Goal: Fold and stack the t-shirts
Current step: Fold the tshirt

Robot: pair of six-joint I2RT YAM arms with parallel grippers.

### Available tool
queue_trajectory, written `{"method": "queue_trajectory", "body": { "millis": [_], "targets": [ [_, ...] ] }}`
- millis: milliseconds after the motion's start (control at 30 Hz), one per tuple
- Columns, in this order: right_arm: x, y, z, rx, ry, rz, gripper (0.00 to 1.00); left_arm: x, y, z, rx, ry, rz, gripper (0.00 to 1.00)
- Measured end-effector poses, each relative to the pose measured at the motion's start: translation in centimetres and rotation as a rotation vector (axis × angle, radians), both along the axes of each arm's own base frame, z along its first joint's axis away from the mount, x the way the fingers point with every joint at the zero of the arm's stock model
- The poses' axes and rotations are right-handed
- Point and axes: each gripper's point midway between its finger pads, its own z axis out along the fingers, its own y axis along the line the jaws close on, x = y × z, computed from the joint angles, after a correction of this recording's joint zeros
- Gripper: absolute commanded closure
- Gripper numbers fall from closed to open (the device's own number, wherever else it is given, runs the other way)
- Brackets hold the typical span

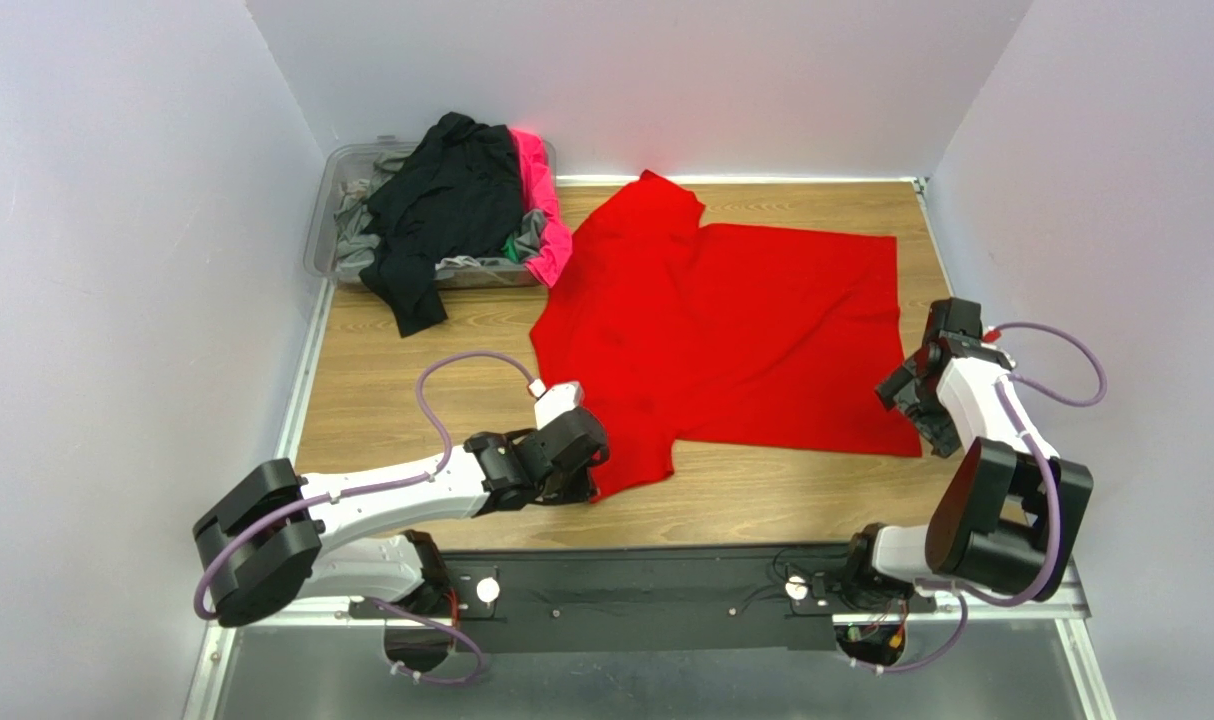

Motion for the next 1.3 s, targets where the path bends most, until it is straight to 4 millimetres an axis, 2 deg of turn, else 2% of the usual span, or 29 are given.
{"method": "queue_trajectory", "body": {
  "millis": [500, 667, 833, 1100, 1200, 1300],
  "targets": [
    [-1.7, -0.1, -3.0, 0.036, 0.141, -0.051, 0.25, 0.5, 0.2, 0.3, -0.01, -0.001, 0.017, 1.0],
    [-1.7, -0.2, -3.2, 0.04, 0.148, -0.061, 0.31, 0.8, 0.3, 0.3, -0.011, -0.002, 0.025, 1.0],
    [-1.4, -0.3, -3.4, 0.046, 0.152, -0.073, 0.44, 1.0, 0.2, 0.2, -0.009, 0.0, 0.029, 1.0],
    [-1.0, -0.3, -3.5, 0.042, 0.126, -0.097, 0.55, 1.1, 0.0, -0.1, -0.003, 0.007, 0.025, 1.0],
    [-1.0, -0.3, -3.5, 0.039, 0.117, -0.103, 0.64, 1.1, 0.1, -0.1, -0.003, 0.007, 0.029, 1.0],
    [-1.0, -0.4, -3.6, 0.035, 0.106, -0.11, 0.81, 1.3, 0.2, -0.1, -0.004, 0.009, 0.037, 1.0]
  ]
}}
